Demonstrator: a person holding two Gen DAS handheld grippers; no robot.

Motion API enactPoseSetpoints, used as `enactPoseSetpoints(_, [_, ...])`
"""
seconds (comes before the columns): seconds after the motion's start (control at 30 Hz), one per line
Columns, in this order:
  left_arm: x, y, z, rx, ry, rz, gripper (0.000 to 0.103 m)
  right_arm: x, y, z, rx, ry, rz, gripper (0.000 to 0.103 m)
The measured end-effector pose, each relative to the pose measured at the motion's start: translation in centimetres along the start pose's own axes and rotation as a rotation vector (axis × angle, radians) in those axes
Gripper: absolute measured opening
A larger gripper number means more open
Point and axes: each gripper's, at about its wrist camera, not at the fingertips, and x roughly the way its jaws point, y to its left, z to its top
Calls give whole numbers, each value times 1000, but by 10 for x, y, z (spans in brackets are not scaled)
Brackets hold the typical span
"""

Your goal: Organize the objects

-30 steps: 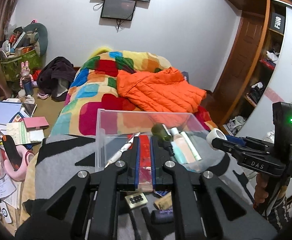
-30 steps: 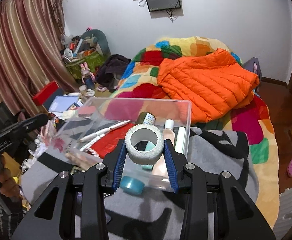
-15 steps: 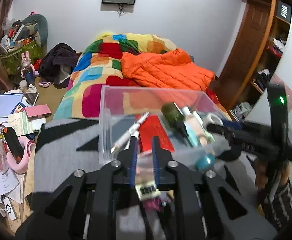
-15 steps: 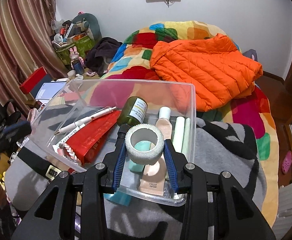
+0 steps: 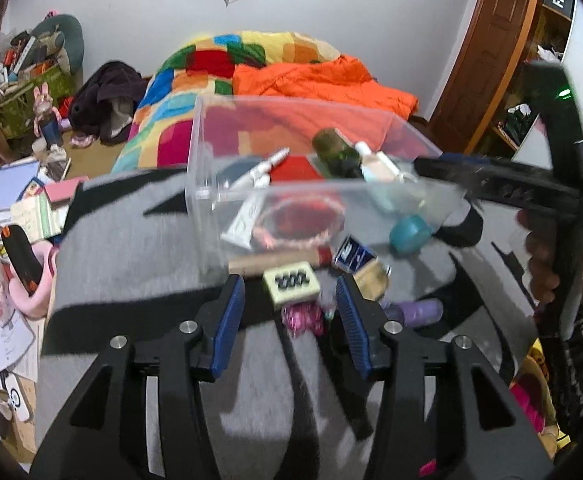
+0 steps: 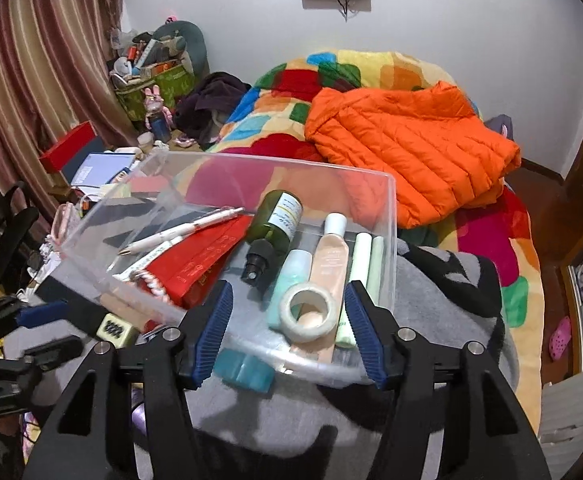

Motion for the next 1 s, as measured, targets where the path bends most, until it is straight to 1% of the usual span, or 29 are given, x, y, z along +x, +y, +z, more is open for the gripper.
enactPoseSetpoints(0.13, [6,3,-11,-7,31,6,47,-16,6,-12,-14,-9,59,55])
enactPoseSetpoints(0.2, [12,3,-15,-14,54,2,47,-23,13,-20,-42,-28,52,61])
enactPoseSetpoints(0.3, [19,-3,-19,-7,81,-10,48,-29,26,-35,-82,-13,95,62])
enactPoseSetpoints(0.37, [20,-13,-21,18,80,-6,49,-30,35,-44,-117,-2,122,62])
enactPoseSetpoints(0.47, [21,-25,-23,46,87,-29,56,-23,48,-57,-163,43,177,62])
enactPoseSetpoints(0.53, [21,-33,-25,76,90,-34,61,-16,53,-64,-189,67,185,62])
enactPoseSetpoints(0.6, [18,-36,-26,97,77,-10,62,-8,57,-68,-204,89,183,62])
enactPoseSetpoints(0.67, [15,-33,-25,93,68,11,63,0,57,-70,-204,117,217,62])
enactPoseSetpoints(0.77, [14,-18,-22,48,71,21,63,6,58,-72,-210,129,230,62])
enactPoseSetpoints(0.87, [20,-8,-19,18,93,23,63,12,62,-73,-221,148,249,62])
enactPoseSetpoints(0.93, [24,-7,-18,20,98,35,63,17,66,-74,-237,160,236,62])
enactPoseSetpoints(1.0, [28,-12,-15,45,99,49,63,19,69,-77,-259,166,216,58])
